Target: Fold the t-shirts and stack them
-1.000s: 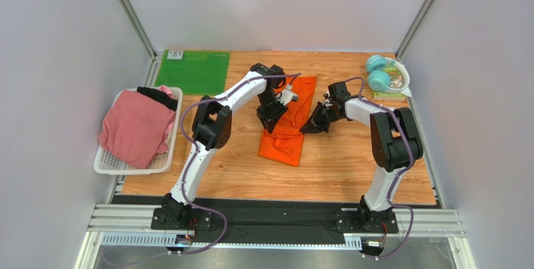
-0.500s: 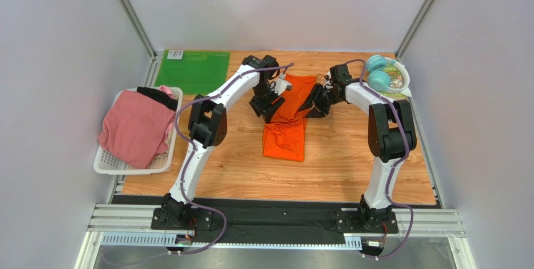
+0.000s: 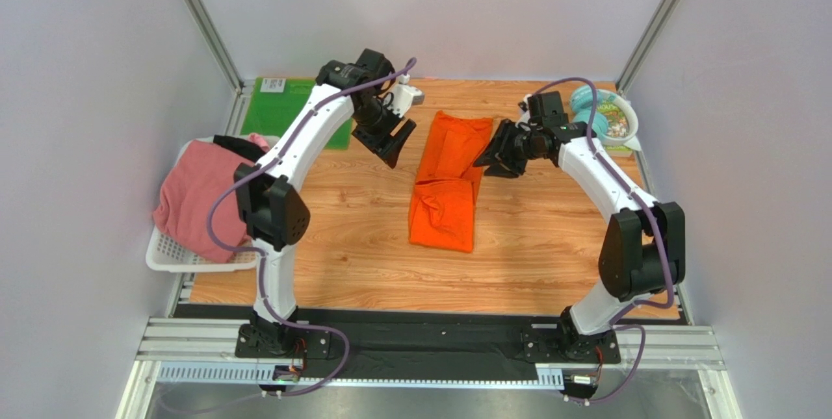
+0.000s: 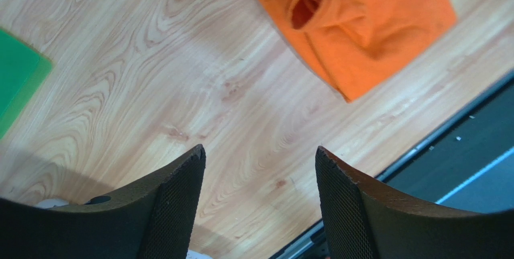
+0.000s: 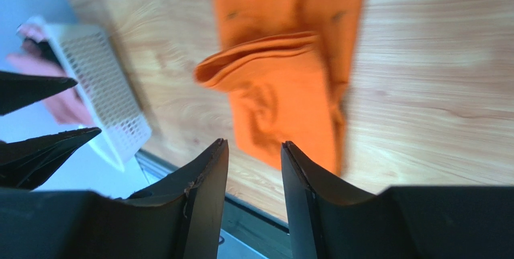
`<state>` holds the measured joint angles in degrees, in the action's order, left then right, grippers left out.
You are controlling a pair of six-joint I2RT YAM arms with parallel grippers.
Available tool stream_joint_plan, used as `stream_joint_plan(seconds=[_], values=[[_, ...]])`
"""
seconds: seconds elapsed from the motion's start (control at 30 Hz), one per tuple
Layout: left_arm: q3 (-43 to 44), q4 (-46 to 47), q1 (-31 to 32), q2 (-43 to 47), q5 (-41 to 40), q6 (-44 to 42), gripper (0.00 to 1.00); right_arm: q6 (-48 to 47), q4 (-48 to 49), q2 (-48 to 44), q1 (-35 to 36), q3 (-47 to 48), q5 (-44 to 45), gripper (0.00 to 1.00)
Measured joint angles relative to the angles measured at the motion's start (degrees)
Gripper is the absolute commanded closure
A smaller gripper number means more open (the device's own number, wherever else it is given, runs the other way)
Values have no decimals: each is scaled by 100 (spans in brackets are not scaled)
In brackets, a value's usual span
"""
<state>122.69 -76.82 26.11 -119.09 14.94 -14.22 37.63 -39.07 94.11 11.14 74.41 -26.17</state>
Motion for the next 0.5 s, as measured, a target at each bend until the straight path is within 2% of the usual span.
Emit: stream_joint_plan(seconds=[0.07,0.17,0.33,0.5], values=[[-85,-15,13,348,149,15,23,0,72,-109,258,50,-234,59],[-240,26,37,649,581,66,21,22,225,245,745,195,-579,60],[-1462,326,74,1095,1421,245,21,166,503,1589,1388,660,-1110,60],[-2439,804,457,1434,1888,304,20,264,505,2717,1519,1458,-1351,63]])
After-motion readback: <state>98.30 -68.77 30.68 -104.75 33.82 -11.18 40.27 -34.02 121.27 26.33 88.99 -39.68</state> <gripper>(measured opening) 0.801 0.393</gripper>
